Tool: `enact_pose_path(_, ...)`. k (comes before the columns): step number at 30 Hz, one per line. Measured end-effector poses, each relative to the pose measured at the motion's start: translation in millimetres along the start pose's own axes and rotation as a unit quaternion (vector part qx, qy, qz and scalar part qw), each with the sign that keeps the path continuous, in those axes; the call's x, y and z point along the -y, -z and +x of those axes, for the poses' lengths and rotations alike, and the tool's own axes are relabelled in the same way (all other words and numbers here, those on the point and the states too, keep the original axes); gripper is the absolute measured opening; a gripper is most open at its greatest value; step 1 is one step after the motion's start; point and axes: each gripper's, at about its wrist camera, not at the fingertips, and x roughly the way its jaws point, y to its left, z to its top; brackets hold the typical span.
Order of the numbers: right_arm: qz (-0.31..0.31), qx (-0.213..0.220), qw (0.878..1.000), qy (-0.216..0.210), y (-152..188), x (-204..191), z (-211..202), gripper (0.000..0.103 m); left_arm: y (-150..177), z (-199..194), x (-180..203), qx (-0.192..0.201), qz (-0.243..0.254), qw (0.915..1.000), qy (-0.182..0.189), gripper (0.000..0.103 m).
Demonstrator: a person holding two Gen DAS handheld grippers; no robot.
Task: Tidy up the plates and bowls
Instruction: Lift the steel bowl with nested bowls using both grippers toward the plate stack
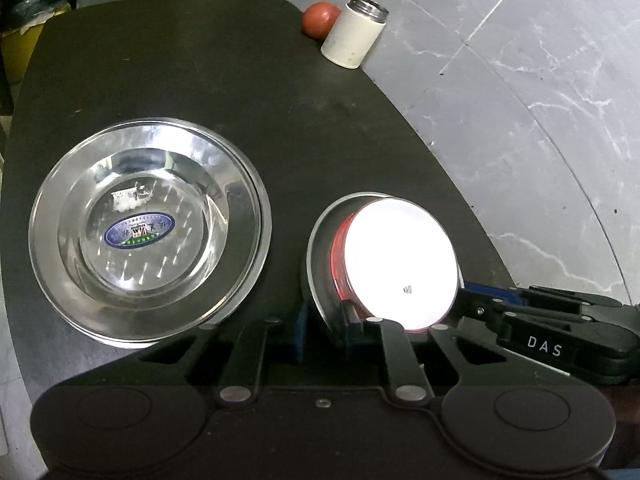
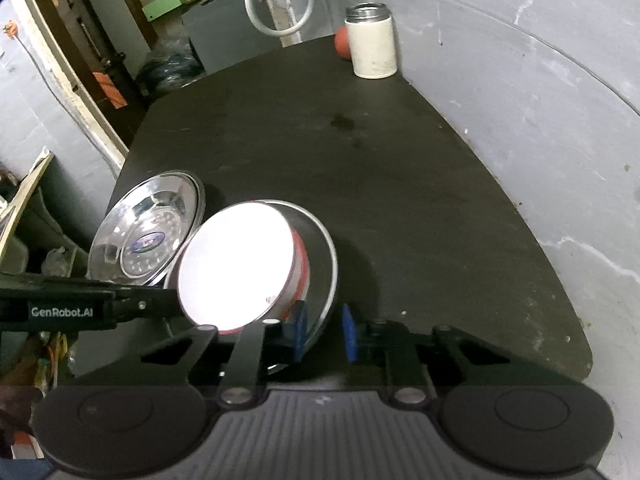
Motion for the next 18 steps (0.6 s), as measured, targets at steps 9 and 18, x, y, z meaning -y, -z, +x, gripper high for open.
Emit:
enact_pose_path(9,0.008,0.008,1.0,-0.005,1.6,2.0,1.3,0.026,0.3,-3.3,-3.0,0.013,0.011,0.9997,-0.016,0.028)
enact_pose_path(18,0.004,0.012,1.0,-0.011,4.0,1.2,2.7,0.02,-6.6,1.7,-1.8,0.019,0.027,0.9994,-0.007,0.019)
